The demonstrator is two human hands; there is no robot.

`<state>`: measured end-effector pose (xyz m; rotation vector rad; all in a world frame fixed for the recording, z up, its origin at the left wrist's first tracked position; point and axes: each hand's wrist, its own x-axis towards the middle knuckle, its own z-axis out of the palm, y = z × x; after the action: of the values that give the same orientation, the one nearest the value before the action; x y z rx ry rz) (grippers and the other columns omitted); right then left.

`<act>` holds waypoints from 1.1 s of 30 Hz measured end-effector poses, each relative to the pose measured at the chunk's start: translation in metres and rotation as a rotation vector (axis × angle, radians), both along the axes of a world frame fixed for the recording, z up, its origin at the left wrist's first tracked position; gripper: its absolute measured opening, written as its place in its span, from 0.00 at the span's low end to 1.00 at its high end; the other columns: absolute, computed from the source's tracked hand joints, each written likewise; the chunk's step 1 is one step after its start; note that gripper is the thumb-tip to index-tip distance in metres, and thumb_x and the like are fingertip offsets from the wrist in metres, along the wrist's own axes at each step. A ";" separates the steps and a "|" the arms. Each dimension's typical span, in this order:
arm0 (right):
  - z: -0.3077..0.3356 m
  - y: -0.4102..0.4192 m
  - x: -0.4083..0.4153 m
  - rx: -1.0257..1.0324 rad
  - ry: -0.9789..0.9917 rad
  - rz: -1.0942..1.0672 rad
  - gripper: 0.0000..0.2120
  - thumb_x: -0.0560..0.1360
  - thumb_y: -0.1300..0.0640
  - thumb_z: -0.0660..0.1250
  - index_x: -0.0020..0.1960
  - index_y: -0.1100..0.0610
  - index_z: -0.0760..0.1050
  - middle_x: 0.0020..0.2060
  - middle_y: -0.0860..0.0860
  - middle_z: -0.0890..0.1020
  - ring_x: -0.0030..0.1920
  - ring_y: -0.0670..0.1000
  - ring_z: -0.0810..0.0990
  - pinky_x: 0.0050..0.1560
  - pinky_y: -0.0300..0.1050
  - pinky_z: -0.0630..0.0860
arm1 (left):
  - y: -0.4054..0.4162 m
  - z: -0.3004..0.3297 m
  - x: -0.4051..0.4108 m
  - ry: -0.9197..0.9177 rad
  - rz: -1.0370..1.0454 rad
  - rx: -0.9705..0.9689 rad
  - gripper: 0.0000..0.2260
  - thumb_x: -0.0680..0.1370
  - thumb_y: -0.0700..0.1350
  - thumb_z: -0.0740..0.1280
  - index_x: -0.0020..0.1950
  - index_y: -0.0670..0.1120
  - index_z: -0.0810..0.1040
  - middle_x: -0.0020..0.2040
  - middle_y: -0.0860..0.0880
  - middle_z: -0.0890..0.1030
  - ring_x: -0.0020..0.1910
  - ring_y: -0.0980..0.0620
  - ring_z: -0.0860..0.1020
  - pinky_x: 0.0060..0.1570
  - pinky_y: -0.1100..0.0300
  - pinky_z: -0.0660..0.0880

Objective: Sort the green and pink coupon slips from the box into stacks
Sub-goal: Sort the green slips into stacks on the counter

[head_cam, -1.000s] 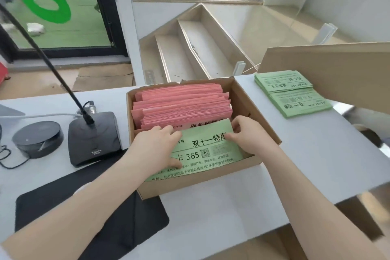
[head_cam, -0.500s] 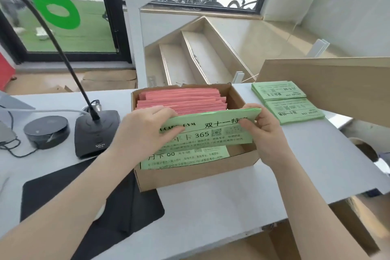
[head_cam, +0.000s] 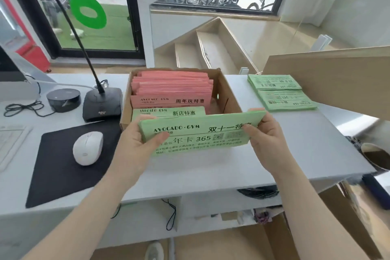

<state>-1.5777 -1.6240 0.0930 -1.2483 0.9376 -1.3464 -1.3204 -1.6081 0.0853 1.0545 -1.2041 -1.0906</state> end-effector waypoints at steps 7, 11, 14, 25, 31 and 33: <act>-0.062 0.029 0.009 0.211 0.166 -0.056 0.16 0.73 0.71 0.64 0.52 0.51 0.71 0.47 0.50 0.79 0.47 0.46 0.80 0.45 0.38 0.77 | 0.036 -0.061 -0.008 -0.134 0.030 0.215 0.14 0.77 0.35 0.63 0.53 0.55 0.70 0.56 0.46 0.78 0.57 0.50 0.77 0.57 0.54 0.74; -0.057 0.033 0.011 0.224 0.140 -0.055 0.11 0.74 0.72 0.62 0.47 0.57 0.70 0.43 0.52 0.80 0.41 0.42 0.81 0.40 0.33 0.75 | 0.040 -0.059 -0.016 -0.075 0.021 0.202 0.09 0.79 0.35 0.60 0.51 0.50 0.69 0.48 0.54 0.80 0.48 0.62 0.79 0.49 0.65 0.74; -0.054 0.037 0.008 0.179 0.157 -0.046 0.10 0.74 0.72 0.62 0.47 0.58 0.70 0.45 0.52 0.82 0.45 0.46 0.82 0.44 0.37 0.77 | 0.042 -0.057 -0.014 -0.040 0.049 0.150 0.09 0.79 0.33 0.59 0.50 0.48 0.69 0.46 0.53 0.80 0.48 0.59 0.79 0.51 0.64 0.75; -0.041 0.049 0.010 0.066 0.812 -0.309 0.07 0.70 0.64 0.71 0.43 0.55 0.74 0.38 0.45 0.79 0.39 0.41 0.75 0.51 0.40 0.70 | 0.027 -0.051 0.015 -0.576 -0.115 0.039 0.10 0.78 0.41 0.63 0.54 0.55 0.70 0.48 0.62 0.79 0.48 0.62 0.77 0.46 0.72 0.70; -0.012 0.050 0.040 -0.320 1.258 -0.454 0.10 0.68 0.61 0.71 0.50 0.56 0.78 0.43 0.49 0.83 0.49 0.56 0.79 0.65 0.46 0.57 | 0.011 -0.008 0.004 -0.819 -0.232 -0.384 0.10 0.79 0.43 0.61 0.53 0.58 0.67 0.37 0.55 0.77 0.34 0.55 0.73 0.34 0.66 0.68; 0.007 0.052 0.057 -0.366 1.115 -0.263 0.13 0.71 0.59 0.67 0.55 0.57 0.78 0.48 0.50 0.83 0.51 0.54 0.79 0.57 0.42 0.68 | 0.005 0.001 -0.003 -0.849 -0.278 -0.490 0.09 0.77 0.44 0.59 0.55 0.55 0.70 0.41 0.57 0.77 0.36 0.55 0.75 0.36 0.60 0.70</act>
<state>-1.5210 -1.5720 0.1001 -2.3070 1.6915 -0.9695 -1.3238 -1.6029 0.0864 0.9914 -2.2123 -0.4652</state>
